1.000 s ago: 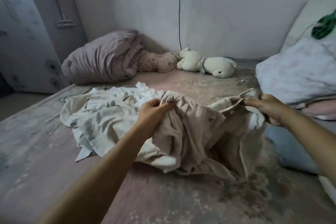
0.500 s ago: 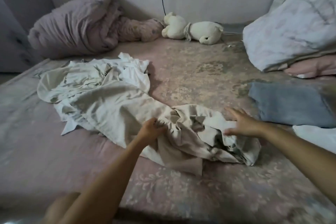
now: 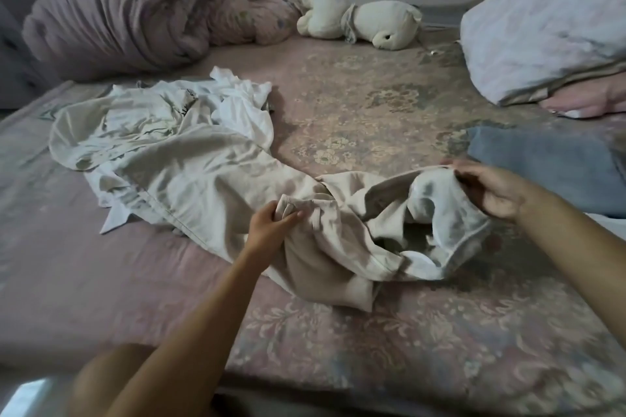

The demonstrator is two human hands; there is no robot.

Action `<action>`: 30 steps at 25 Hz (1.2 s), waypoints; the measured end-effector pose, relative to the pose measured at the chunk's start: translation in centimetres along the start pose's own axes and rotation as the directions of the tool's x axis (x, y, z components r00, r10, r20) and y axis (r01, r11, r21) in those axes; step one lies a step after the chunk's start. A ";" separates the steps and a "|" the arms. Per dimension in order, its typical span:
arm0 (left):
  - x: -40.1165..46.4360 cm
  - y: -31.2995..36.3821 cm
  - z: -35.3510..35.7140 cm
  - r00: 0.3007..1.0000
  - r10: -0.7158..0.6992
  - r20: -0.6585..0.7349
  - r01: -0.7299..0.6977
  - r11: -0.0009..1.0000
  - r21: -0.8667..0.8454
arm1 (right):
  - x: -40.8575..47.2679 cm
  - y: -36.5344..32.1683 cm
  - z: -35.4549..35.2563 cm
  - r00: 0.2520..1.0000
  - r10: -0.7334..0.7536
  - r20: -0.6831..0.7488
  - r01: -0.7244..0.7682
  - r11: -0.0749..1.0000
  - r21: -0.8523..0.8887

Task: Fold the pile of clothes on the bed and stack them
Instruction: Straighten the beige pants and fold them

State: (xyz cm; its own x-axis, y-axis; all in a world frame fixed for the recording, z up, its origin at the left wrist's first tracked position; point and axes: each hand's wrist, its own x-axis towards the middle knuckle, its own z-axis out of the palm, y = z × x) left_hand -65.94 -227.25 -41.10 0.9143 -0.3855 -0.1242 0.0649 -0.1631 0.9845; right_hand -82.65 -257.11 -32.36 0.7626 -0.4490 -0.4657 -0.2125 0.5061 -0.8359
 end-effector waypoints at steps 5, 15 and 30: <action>-0.9 -1.1 -2.0 0.995 -0.045 0.094 0.043 0.999 0.029 | 1.9 2.0 3.3 0.968 0.123 0.218 -0.003 0.875 -0.484; -1.7 -0.7 -5.4 0.880 -0.063 0.471 -0.057 0.970 0.237 | 5.7 0.4 5.3 0.874 -0.055 0.482 0.415 -0.432 -0.801; 2.8 24.6 -3.1 0.879 0.435 0.195 -0.457 0.886 0.082 | -3.7 -17.6 4.9 0.926 -0.282 0.249 0.316 0.223 -0.922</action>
State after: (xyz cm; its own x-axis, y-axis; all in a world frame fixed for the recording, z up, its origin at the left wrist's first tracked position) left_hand -60.52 -229.54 -16.84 0.7543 -0.5865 0.2950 -0.3927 -0.0431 0.9186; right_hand -78.73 -260.74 -14.45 0.9187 -0.3751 -0.1233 -0.3699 -0.7081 -0.6015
